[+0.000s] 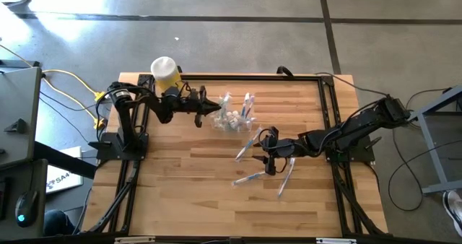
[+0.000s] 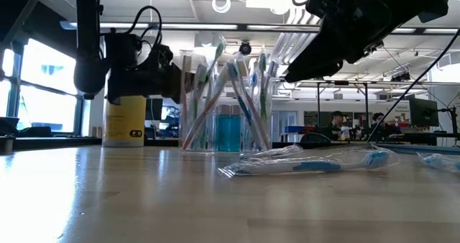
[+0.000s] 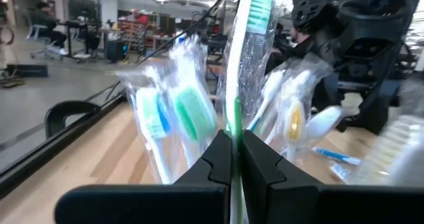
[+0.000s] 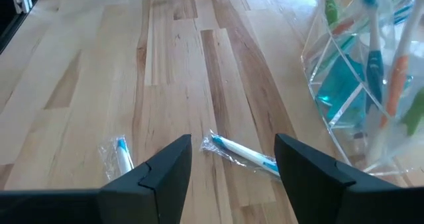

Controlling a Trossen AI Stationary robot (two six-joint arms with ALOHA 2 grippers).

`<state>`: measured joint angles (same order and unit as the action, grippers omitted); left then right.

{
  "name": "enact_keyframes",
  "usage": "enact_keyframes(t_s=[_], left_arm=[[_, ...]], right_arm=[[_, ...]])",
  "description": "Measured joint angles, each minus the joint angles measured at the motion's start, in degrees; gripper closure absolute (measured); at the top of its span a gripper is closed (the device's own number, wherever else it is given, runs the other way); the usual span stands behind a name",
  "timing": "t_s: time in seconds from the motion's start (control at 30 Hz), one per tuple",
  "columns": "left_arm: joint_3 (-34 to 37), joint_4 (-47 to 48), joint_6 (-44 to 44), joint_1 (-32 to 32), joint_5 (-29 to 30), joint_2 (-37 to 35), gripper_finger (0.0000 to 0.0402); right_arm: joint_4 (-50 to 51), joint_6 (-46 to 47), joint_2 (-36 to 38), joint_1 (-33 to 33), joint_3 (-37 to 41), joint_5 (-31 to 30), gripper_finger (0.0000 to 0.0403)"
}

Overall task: Pick & Place toothbrushing station
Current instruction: Put the green toothbrush into the transparent organizer

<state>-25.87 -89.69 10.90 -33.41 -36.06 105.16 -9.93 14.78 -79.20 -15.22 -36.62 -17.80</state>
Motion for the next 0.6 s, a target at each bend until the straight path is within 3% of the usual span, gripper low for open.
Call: enact_keyframes(t_s=[0.33, 0.6], left_arm=[[0.5, 0.3, -0.1, 0.5, -0.1, 0.0, 0.0399], [0.5, 7.4, -1.4, 0.6, -0.1, 0.0, 0.0368]], right_arm=[[-0.2, -0.9, 0.0, 0.0, 0.0, 0.0, 0.0196], [-1.1, -0.9, 0.0, 0.0, 0.0, 0.0, 0.0196]])
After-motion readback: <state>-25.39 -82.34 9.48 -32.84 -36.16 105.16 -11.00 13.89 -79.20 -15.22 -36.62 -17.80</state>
